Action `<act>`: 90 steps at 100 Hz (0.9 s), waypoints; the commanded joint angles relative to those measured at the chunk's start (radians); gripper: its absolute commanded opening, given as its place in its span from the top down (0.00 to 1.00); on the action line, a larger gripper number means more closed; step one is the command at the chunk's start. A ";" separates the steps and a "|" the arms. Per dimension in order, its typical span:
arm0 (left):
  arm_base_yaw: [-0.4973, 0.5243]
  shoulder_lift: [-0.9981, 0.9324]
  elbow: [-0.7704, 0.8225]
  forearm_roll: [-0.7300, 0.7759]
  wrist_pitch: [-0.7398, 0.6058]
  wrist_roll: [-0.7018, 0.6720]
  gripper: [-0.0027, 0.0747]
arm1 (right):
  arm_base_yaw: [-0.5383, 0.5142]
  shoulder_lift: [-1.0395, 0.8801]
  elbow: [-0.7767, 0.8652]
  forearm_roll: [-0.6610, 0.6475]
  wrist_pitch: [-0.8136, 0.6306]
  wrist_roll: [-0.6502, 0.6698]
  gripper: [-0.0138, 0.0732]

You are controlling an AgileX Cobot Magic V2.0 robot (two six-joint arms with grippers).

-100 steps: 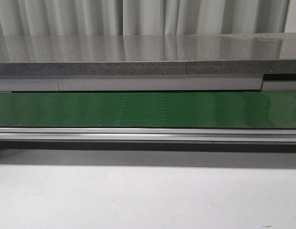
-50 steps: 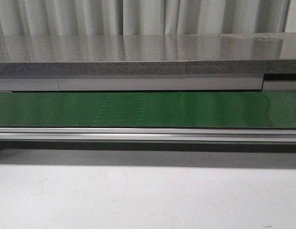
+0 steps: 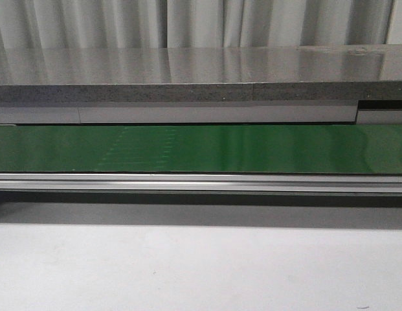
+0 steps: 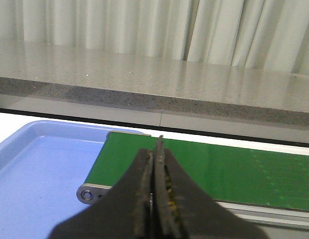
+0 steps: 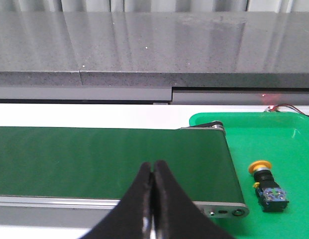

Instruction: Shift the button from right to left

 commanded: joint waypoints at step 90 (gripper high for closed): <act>0.003 -0.032 0.044 -0.001 -0.075 -0.007 0.99 | -0.222 0.612 -0.403 -0.272 0.117 0.279 0.91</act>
